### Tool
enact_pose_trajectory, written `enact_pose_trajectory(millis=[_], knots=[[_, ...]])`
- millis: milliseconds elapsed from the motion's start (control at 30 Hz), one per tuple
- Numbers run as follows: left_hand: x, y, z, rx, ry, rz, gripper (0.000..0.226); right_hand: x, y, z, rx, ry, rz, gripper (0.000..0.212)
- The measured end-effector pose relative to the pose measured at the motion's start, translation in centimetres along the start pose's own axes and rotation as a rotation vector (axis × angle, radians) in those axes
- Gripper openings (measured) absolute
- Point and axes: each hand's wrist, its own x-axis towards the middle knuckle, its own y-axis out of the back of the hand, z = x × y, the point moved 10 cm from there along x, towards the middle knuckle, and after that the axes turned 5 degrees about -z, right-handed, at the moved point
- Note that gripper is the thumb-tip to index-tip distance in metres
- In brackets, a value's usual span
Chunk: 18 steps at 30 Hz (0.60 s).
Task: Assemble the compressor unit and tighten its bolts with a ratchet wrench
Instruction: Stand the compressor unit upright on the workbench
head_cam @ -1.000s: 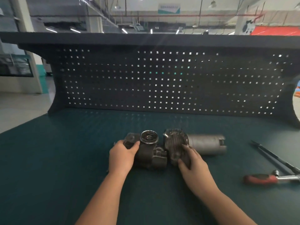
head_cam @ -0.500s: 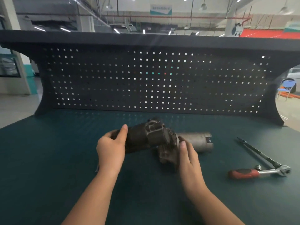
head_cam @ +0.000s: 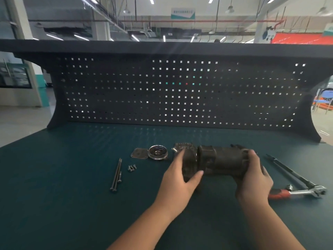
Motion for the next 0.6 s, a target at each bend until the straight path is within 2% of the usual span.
enact_pose_trajectory(millis=[100,200,300,433,467,600], knots=[[0.3,0.1,-1.6,0.06,0.07,-0.007,0.073,0.7,2.1,-0.6,-0.022,0.042,0.128,0.032],[0.8,0.1,-2.9,0.039,0.133,-0.012,0.071,0.9,2.8,-1.3,-0.065,0.106,0.182,0.048],[1.3,-0.7,-3.7,-0.02,0.177,-0.047,0.067,1.1,2.7,-0.4,-0.258,0.058,0.17,0.04],[2.7,-2.1,-3.4,0.02,0.154,-0.098,0.067,1.6,2.7,0.9,-0.3,-0.032,0.153,0.042],[3.2,-2.4,-3.2,0.028,0.14,-0.117,0.071,1.7,2.7,1.0,-0.305,-0.042,0.149,0.042],[4.9,-4.2,-3.5,0.119,0.208,-0.221,0.118,1.9,2.7,1.0,-0.371,-0.085,0.132,0.044]])
